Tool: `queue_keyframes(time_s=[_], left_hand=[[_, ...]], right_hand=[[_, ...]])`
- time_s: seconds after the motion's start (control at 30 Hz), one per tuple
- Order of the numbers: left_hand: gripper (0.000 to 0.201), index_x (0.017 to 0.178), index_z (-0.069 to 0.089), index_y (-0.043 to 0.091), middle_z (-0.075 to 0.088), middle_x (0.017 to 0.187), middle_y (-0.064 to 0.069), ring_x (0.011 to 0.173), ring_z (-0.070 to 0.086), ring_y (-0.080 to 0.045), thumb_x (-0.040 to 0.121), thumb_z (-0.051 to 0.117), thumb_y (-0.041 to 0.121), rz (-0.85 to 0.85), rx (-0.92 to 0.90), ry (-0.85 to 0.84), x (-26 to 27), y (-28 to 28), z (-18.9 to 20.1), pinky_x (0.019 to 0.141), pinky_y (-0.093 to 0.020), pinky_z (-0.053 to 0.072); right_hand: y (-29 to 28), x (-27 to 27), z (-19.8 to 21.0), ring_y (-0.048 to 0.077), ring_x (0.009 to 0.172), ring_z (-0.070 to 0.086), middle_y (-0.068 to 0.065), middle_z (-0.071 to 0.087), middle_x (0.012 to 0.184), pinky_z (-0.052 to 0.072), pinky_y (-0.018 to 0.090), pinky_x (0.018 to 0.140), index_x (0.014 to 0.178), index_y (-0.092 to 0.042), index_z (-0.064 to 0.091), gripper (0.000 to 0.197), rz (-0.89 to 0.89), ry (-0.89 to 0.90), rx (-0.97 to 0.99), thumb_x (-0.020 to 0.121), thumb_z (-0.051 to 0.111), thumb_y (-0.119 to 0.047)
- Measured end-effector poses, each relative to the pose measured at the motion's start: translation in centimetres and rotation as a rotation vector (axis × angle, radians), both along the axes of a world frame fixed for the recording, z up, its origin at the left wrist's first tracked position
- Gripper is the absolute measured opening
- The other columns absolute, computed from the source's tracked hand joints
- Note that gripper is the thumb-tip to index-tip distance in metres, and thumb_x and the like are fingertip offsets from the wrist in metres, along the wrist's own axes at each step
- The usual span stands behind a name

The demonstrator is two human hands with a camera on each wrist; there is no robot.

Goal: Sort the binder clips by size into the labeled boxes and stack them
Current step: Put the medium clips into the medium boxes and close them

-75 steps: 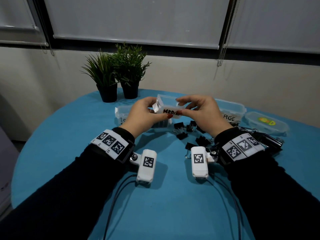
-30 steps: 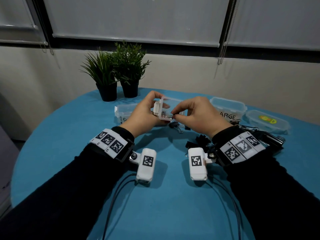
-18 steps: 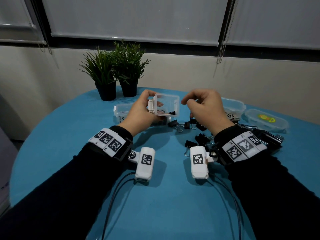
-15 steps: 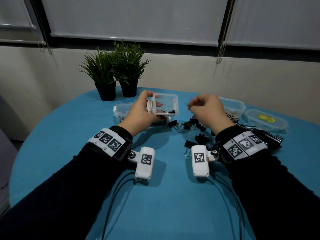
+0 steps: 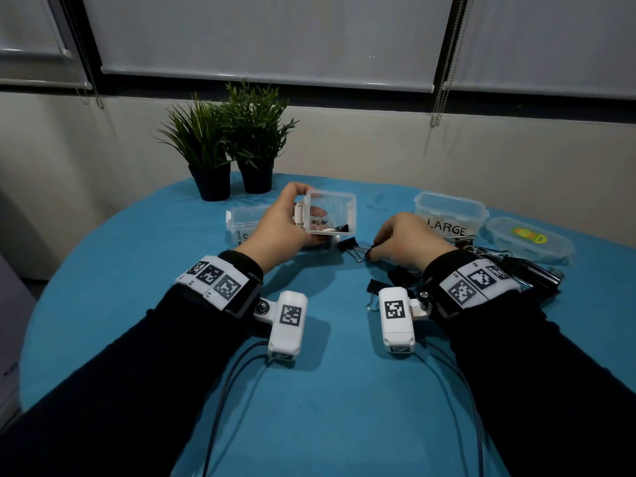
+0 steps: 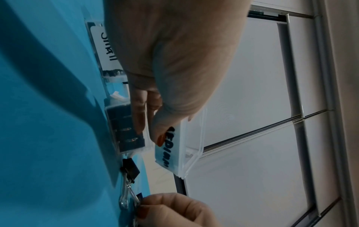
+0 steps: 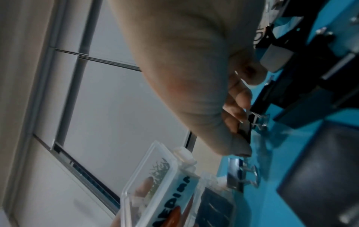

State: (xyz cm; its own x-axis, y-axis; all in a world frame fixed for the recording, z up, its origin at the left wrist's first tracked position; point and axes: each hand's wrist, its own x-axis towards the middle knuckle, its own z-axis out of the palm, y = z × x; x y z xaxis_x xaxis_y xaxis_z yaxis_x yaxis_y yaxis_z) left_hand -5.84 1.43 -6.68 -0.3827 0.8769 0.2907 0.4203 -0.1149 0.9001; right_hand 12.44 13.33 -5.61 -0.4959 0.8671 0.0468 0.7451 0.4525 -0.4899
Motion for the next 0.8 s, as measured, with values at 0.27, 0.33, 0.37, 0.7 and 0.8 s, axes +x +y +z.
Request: queue_keyframes(time_s=[0.27,0.33,0.37,0.7,0.8], left_hand=[[0.062,0.119,0.048,0.024,0.072,0.105,-0.004,0.095,0.072,-0.016,0.075,0.083,-0.002,0.002,0.000,0.012,-0.1,0.1,-0.1,0.077,-0.030,0.061],[0.062,0.119,0.048,0.024,0.072,0.106,-0.003,0.096,0.072,-0.016,0.074,0.084,-0.001,0.004,-0.004,0.018,-0.1,0.1,-0.1,0.077,-0.031,0.061],[0.063,0.119,0.048,0.024,0.072,0.106,-0.002,0.097,0.072,-0.015,0.074,0.084,-0.001,0.002,-0.004,0.015,-0.1,0.0,-0.1,0.078,-0.031,0.061],[0.065,0.119,0.049,0.024,0.070,0.105,0.000,0.095,0.069,-0.010,0.072,0.086,0.000,0.001,-0.001,-0.004,0.0,0.1,0.0,0.077,-0.027,0.061],[0.066,0.119,0.049,0.024,0.070,0.106,-0.001,0.095,0.069,-0.011,0.071,0.087,0.000,-0.001,-0.001,-0.009,0.0,0.0,0.0,0.079,-0.029,0.061]], right_hand=[[-0.6,0.3,1.6,0.015,0.073,0.063,-0.001,0.070,0.084,0.048,0.025,0.062,0.085,-0.017,0.075,0.007,0.006,0.171,0.034,0.079,0.076,-0.018],[-0.6,0.5,1.5,0.016,0.076,0.064,-0.002,0.071,0.081,0.047,0.025,0.063,0.083,-0.017,0.077,0.013,0.028,0.084,0.012,0.075,0.084,-0.024],[-0.6,0.6,1.4,0.016,0.074,0.063,-0.002,0.071,0.078,0.047,0.025,0.063,0.082,-0.017,0.077,0.018,0.025,0.048,-0.002,0.073,0.087,-0.030],[-0.4,0.4,0.9,0.024,0.091,0.069,0.006,0.075,0.095,0.057,0.031,0.080,0.091,-0.012,0.078,0.018,-0.014,-0.174,0.029,0.077,0.084,-0.021],[-0.5,0.3,0.8,0.025,0.089,0.069,0.008,0.073,0.095,0.057,0.032,0.077,0.095,-0.009,0.074,0.023,-0.007,-0.197,0.022,0.080,0.080,-0.026]])
